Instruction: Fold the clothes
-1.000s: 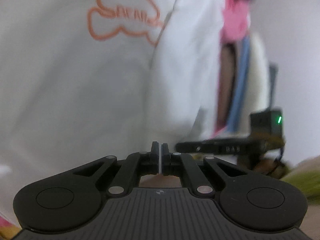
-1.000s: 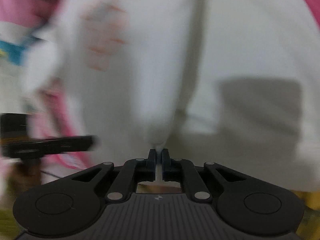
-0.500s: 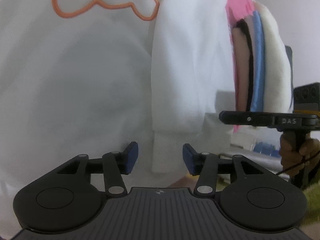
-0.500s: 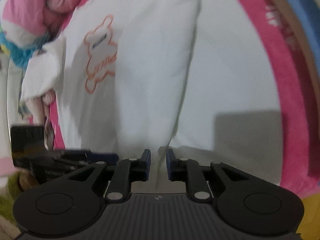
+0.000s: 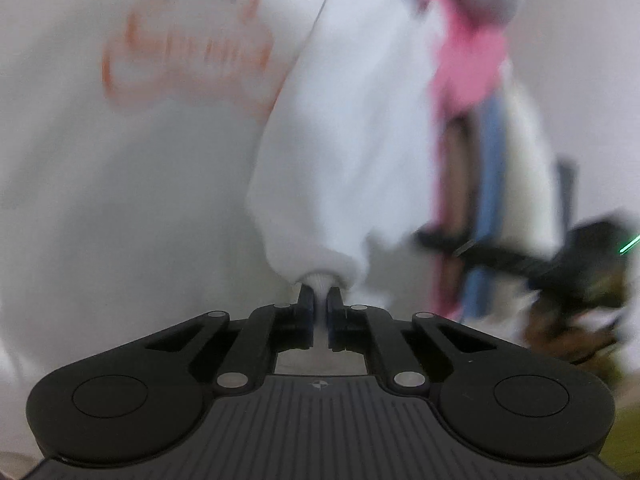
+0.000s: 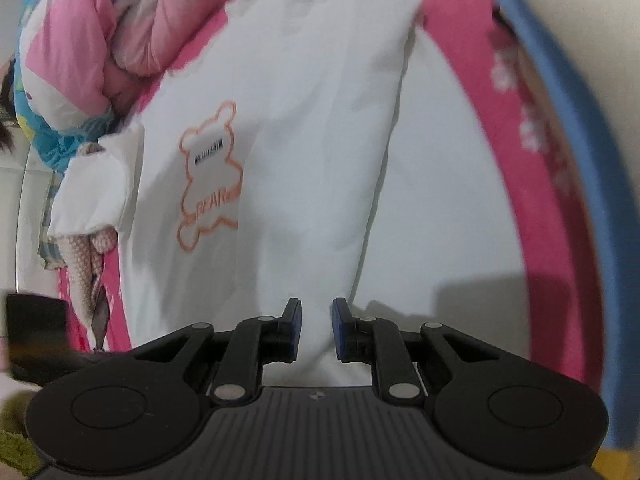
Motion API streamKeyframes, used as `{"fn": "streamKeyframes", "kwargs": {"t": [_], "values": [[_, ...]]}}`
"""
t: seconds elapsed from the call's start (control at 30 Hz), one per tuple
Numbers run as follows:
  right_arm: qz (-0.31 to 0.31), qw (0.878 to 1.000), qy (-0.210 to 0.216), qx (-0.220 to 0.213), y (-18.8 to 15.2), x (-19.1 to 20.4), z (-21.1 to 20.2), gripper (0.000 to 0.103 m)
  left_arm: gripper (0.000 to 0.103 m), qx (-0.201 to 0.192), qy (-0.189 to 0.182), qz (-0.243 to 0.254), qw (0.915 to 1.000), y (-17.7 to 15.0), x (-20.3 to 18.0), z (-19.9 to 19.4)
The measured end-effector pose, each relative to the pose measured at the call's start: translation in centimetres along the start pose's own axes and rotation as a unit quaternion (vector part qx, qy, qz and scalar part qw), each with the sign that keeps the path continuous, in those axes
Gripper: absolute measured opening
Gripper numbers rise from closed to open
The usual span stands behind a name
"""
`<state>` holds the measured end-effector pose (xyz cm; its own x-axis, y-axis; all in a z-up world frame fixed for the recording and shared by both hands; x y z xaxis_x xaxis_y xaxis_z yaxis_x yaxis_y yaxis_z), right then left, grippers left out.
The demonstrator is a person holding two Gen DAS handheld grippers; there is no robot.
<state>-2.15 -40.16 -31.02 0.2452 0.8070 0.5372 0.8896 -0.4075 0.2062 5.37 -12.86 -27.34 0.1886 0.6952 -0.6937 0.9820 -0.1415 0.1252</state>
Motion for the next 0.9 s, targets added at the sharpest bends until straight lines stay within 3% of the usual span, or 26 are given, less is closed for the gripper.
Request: {"fn": "streamKeyframes", "kwargs": {"t": [0.17, 0.27, 0.33, 0.43, 0.5, 0.7, 0.83, 0.9], "values": [[-0.018, 0.999, -0.007, -0.051, 3.2, -0.2, -0.5, 0.018, 0.003, -0.091, -0.033, 0.002, 0.9953, 8.0, -1.2, -6.2], [-0.084, 0.991, -0.046, -0.096, 5.8, 0.1, 0.1, 0.018, 0.004, -0.131, -0.038, 0.009, 0.9906, 12.1, -0.9, -8.7], [-0.150, 0.974, -0.101, -0.134, 7.8, 0.4, 1.1, 0.018, 0.003, -0.133, -0.027, 0.008, 0.9908, 13.1, 0.2, -8.6], [-0.237, 0.939, -0.175, -0.178, 10.4, 0.9, 3.1, 0.018, 0.003, -0.117, 0.006, 0.004, 0.9931, 13.1, 2.0, -6.9], [-0.257, 0.930, -0.189, -0.181, 11.6, 1.0, 4.3, 0.018, 0.004, -0.090, 0.027, 0.015, 0.9954, 12.3, 3.2, -5.9], [-0.248, 0.935, -0.172, -0.185, 13.3, 2.0, 4.5, 0.018, 0.004, 0.009, 0.048, 0.048, 0.9977, 7.3, 6.5, -2.5], [-0.227, 0.952, -0.119, -0.170, 14.9, 3.4, 5.1, 0.018, 0.004, 0.061, 0.065, 0.055, 0.9944, 3.6, 8.7, 0.0], [-0.211, 0.964, -0.078, -0.145, 15.9, 4.7, 6.4, 0.018, 0.004, 0.066, 0.056, 0.062, 0.9943, 2.5, 8.7, 0.7]]}}
Point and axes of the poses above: each gripper's, at about its wrist camera, not at the fingertips, and z roughly the way its jaws point, x to its left, y to its top, the point moved 7 cm from there along z, roughly the way its jaws point, and after that the axes turned 8 degrees about -x, right-handed, at the moved point
